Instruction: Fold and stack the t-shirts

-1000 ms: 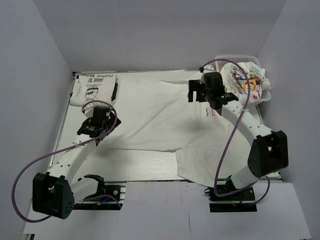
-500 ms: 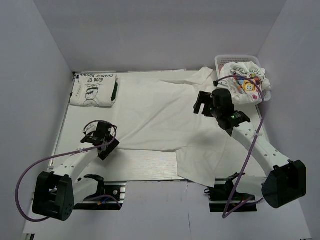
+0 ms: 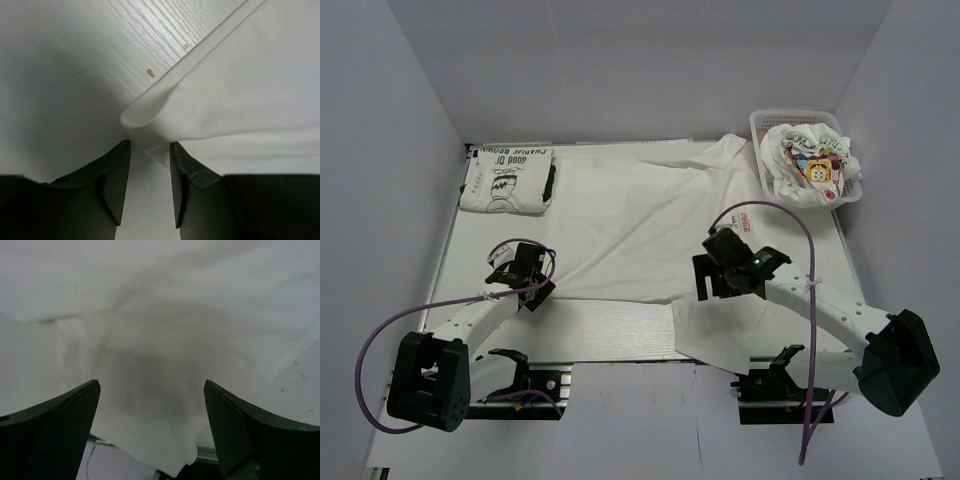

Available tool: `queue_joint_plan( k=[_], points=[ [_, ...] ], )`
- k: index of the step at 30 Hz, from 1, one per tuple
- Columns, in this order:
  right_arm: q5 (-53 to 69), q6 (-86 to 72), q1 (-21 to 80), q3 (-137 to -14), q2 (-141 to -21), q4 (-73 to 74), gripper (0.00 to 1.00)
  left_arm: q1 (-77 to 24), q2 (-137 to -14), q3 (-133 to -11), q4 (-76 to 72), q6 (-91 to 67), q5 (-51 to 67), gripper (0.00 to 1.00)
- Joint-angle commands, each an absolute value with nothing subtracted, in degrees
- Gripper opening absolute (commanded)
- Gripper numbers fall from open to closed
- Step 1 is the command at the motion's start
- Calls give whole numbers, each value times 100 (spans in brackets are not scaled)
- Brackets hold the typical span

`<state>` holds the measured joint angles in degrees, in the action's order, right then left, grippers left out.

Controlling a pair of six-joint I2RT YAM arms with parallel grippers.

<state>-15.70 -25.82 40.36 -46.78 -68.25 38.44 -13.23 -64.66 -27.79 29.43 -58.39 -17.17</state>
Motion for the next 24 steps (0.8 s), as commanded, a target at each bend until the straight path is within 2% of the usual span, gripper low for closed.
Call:
queue_joint_plan(
  k=[1,2,7,10,16,17,18,21,24],
  points=[
    [-1293,-2865,4455,-4571,-6864,4579,90,-1292,-6557,-2716,2805,-5818,-1811,45],
    [-1135,-2909,4717,-4457,-6856,4588,90,-1292,-6609,-2716,2752,-5818,-1880,43],
    [-626,-3041,5360,-4176,-6969,4570,90,-1292,-6680,-2716,2453,-5687,-1934,0],
    [-519,-3049,5651,-3859,-7057,4386,90,-1292,-6680,-2716,2286,-5485,-1872,0],
    [-501,-3296,5950,-3683,-7049,4245,89,-1292,-5795,-2383,2119,-5432,-1872,0],
    [-562,-3392,5968,-3639,-7049,4219,87,-1292,-5662,-2321,2118,-5362,-1820,0],
    [-571,-3401,5985,-3613,-7075,4193,80,-1292,-5547,-2320,2066,-5309,-1819,0],
    [-510,-3436,6047,-3498,-7294,4009,68,-1292,-5318,-2268,1952,-5230,-1767,0],
    [-396,-3445,6143,-3182,-7505,3632,61,-1292,-5492,-2215,1898,-5177,-1705,0]
  ],
)
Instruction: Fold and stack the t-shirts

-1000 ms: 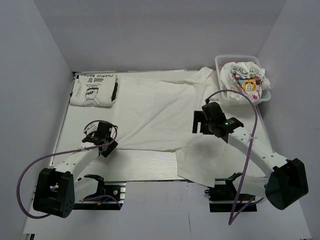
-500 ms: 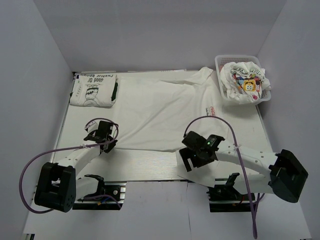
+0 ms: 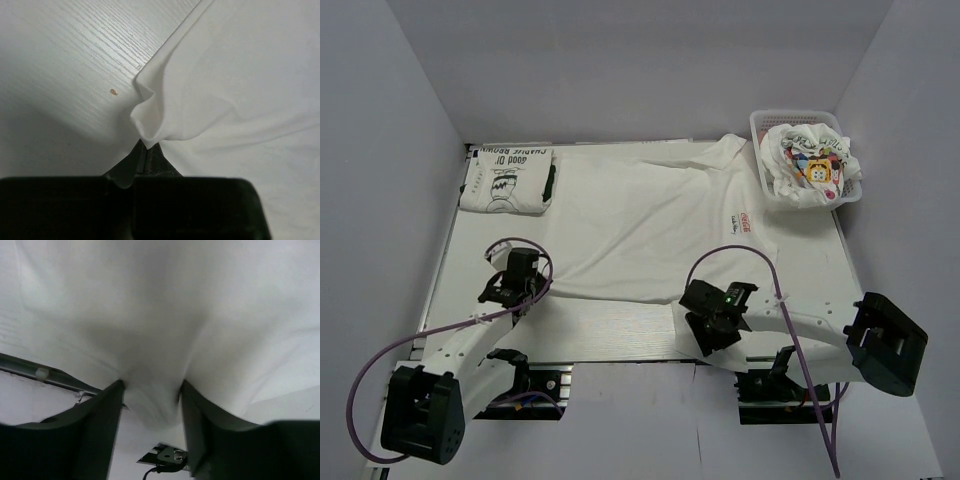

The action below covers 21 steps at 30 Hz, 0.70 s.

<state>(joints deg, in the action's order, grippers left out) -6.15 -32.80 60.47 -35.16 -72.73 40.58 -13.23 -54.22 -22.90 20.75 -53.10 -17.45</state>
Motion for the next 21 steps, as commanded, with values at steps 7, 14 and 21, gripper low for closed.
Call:
queue_joint_plan(
  k=[7,14,21],
  points=[
    [-1280,-3717,6196,-3392,-7479,3893,3,-1345,-5748,-2215,1521,-5177,-1477,0],
    [-2336,-4025,6057,-4418,-7409,4543,0,-1345,-5634,-2566,1573,-5177,-1547,0],
    [-3243,-3544,5162,-5228,-7760,4527,0,-1292,-5932,-2996,1564,-5071,-1670,0]
  ],
)
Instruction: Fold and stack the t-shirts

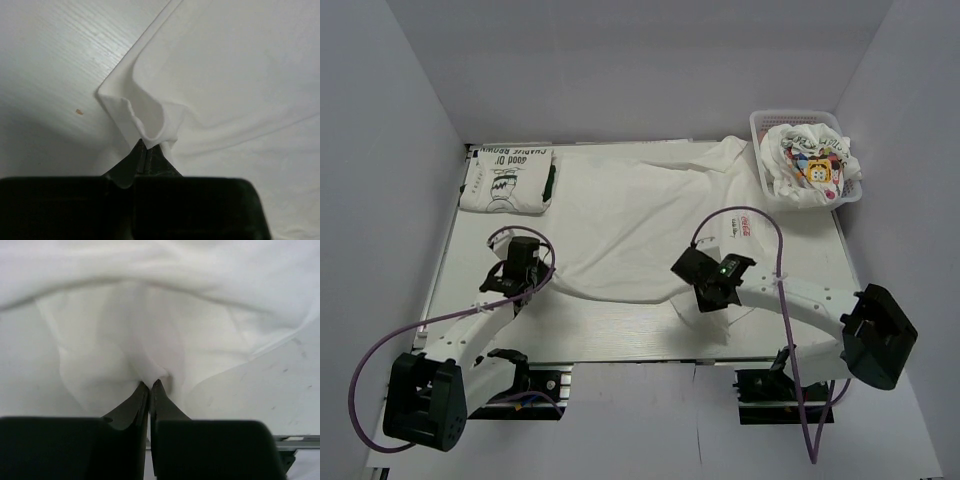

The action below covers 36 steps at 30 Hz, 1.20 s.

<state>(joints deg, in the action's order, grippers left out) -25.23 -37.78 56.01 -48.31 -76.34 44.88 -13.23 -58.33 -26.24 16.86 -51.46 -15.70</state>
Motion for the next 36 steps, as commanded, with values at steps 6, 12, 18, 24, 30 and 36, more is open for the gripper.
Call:
queue_joint_plan(
  k=[6,12,18,24,30,36],
  points=[
    [-2700,-2462,4361,-5843,-7980,3903,0,-1292,-6703,-3629,1143,-4949,-1670,0],
    [-2418,-1811,3674,-6696,-8682,3911,0,-1292,-7549,-4429,1037,-4948,-2056,0],
    [-2758,-1442,3121,-7505,-9411,3911,0,-1292,-8656,-5386,1054,-4816,-2259,0],
    [-2584,-1020,2664,-8252,-10114,3621,0,-1292,-9639,-6300,984,-4703,-2662,0],
    [-2733,-669,2391,-9280,-11203,3683,0,-1292,-10510,-7293,1502,-4702,-2944,0],
    [-2997,-659,2154,-10587,-12065,3629,31,-1239,-11398,-8542,2572,-4702,-2883,99]
  ],
)
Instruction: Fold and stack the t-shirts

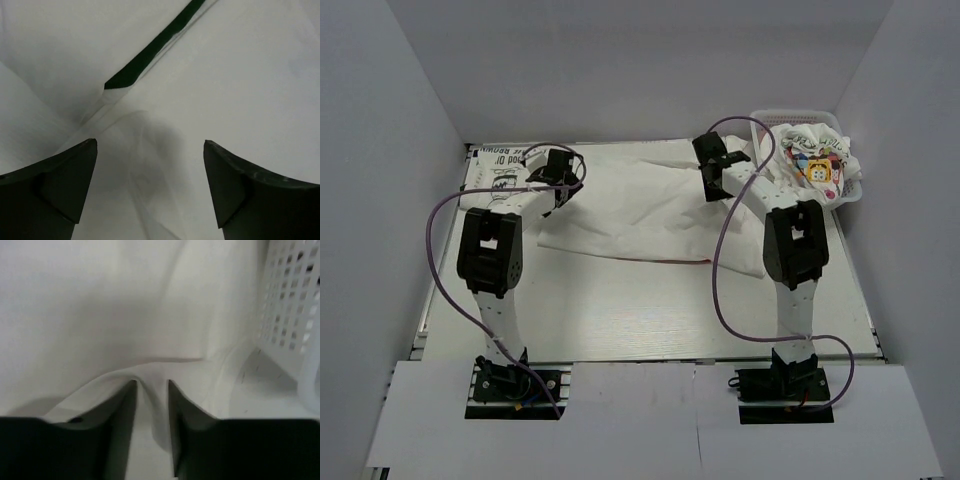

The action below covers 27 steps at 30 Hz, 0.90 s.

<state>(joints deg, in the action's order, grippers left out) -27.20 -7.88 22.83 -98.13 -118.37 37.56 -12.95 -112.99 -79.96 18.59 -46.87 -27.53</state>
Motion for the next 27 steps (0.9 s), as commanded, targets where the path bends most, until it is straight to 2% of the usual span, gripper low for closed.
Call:
queue_joint_plan(
  k=[1,2,3,7,13,15,20,24,27],
  points=[
    [-3119,-694,2145,-10713,-12215,3673,43,-1239,-11399,-8621,2662,-4702,-2883,100],
    [-3181,-738,2136,-10810,-12278,3804,85,-1239,-11399,-8683,2724,-4702,-2831,100],
    [-3216,-764,2162,-10906,-12270,3814,90,-1239,-11321,-8684,2777,-4702,-2760,100],
    [-3043,-1063,2215,-10285,-11561,3754,90,-1239,-10821,-8123,2489,-4702,-2549,100],
    [-1453,-1423,2250,-8126,-10452,2656,90,-1362,-10064,-7120,1645,-4430,-1944,100],
    [-1110,-1459,2250,-7859,-10258,2251,90,-1362,-10159,-7058,1504,-4228,-1610,100],
    [-853,-1677,2250,-8120,-10913,2311,90,-1310,-10942,-7655,2126,-4148,-1221,100],
    [-747,-2222,2241,-8403,-11329,2303,90,-1257,-10995,-7454,2065,-4148,-1195,100],
    [-484,-2670,2250,-7683,-11076,1104,90,-1257,-10995,-7243,2214,-4297,-1676,100]
  ],
)
